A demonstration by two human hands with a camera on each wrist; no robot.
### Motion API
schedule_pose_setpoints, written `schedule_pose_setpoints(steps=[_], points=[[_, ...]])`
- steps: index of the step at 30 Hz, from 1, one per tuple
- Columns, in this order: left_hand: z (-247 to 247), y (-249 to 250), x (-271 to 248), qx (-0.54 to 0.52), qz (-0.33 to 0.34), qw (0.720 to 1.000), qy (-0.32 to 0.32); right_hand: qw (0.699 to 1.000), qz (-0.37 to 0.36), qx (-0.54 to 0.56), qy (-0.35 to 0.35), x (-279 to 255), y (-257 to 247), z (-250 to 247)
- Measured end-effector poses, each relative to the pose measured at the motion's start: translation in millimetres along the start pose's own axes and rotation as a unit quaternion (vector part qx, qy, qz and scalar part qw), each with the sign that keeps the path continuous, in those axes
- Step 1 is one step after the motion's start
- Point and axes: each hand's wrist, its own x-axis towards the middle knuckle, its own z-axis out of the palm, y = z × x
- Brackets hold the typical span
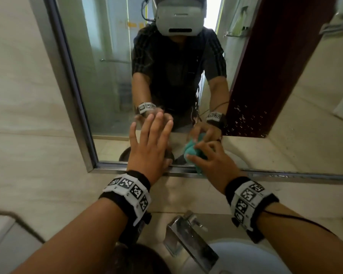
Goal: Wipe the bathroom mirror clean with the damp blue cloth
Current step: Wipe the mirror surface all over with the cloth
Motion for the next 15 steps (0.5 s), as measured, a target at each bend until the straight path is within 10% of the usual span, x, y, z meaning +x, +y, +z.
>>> schedule_pose_setpoints(steps=[3, 9, 15], points=[[-18.1, 5.0, 7.5, -0.002, 0.024, 1.0, -0.012, 0.999, 0.032, 0.015, -0.012, 7.7, 12.0, -10.9], [-16.7, 26.1, 26.2, -0.02, 0.014, 0.996, -0.087, 0.962, 0.141, -0.005, 0.234, 61.5, 31.4, -71.5], [9.3, 24.1, 29.3, 0.02, -0.007, 0.999, -0.024, 1.0, -0.013, 0.009, -0.02, -9.6, 21.8, -4.1]])
